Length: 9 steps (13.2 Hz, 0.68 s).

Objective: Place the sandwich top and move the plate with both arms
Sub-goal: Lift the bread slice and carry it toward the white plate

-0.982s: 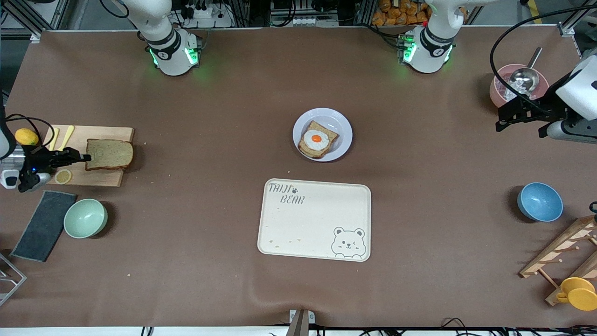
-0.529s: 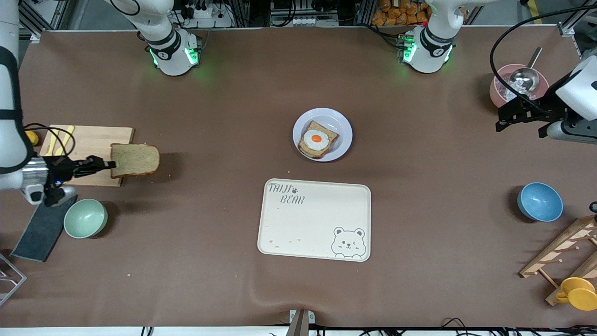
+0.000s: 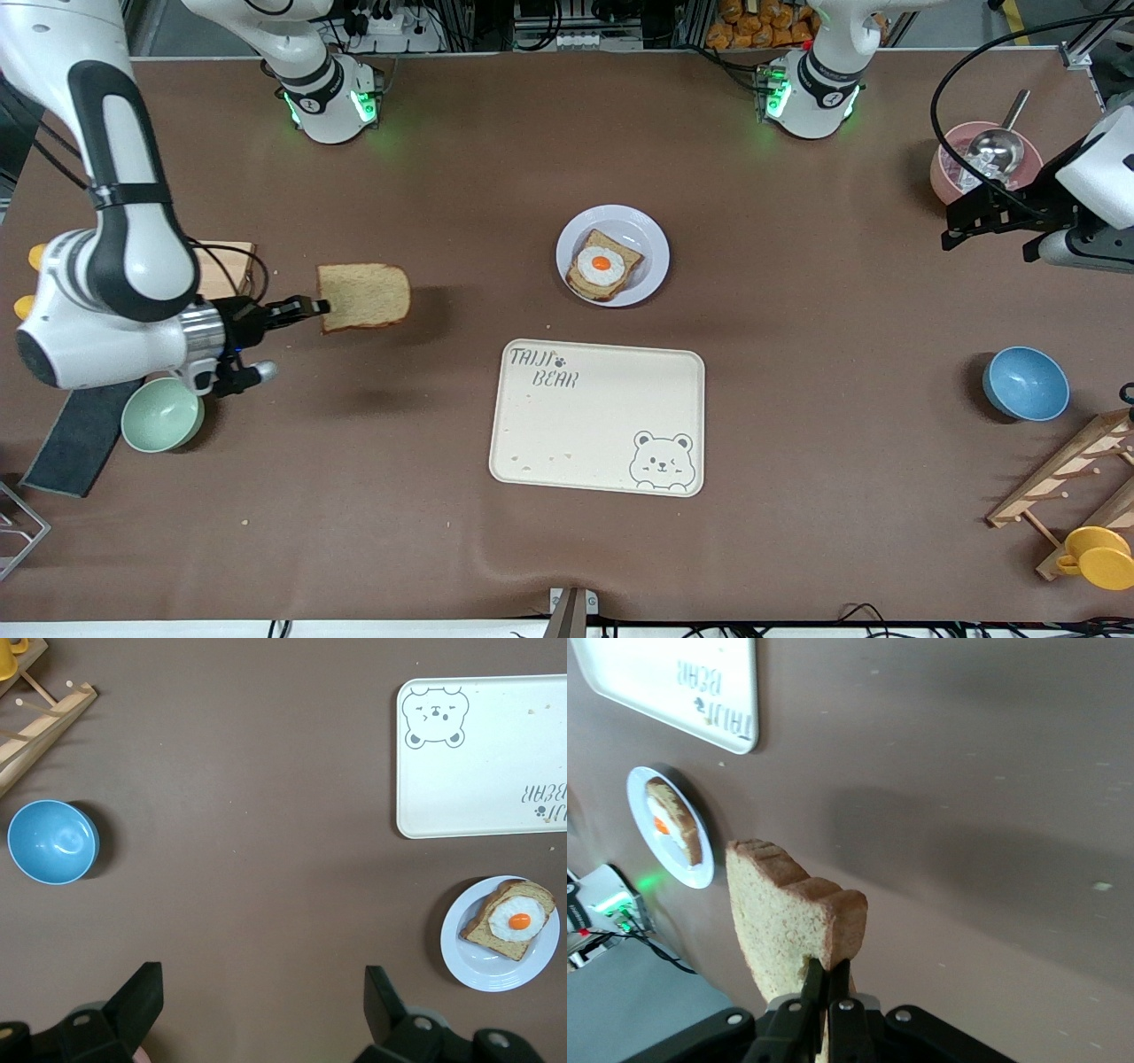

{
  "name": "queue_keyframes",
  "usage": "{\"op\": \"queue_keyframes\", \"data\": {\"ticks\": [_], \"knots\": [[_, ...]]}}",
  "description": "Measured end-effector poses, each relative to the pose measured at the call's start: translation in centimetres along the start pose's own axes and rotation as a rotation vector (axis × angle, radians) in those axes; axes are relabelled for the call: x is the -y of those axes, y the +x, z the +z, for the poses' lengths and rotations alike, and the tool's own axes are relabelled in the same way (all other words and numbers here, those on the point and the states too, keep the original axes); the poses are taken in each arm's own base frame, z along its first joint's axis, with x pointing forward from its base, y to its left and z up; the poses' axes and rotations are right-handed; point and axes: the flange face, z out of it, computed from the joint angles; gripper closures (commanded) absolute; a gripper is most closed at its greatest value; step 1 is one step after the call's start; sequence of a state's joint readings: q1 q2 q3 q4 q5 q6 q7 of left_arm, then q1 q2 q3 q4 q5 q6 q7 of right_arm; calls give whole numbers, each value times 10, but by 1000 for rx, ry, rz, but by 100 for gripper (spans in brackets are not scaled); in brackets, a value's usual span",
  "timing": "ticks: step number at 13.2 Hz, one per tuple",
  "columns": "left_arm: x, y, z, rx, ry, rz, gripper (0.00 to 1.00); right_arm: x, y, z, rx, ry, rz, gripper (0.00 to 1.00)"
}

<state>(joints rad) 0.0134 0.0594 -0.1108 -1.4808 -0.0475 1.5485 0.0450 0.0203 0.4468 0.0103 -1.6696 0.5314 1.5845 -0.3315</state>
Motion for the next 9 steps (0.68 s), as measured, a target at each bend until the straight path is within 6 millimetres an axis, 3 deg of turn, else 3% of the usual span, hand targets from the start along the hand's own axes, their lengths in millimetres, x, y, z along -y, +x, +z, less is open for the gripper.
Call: {"op": "queue_keyframes", "data": {"ticks": [4, 9], "knots": [[0, 0, 0, -1, 0, 0, 0, 39, 3, 55, -22, 66, 27, 100], [1, 0, 0, -1, 0, -1, 0, 165, -6, 134, -105, -7, 92, 100]]}}
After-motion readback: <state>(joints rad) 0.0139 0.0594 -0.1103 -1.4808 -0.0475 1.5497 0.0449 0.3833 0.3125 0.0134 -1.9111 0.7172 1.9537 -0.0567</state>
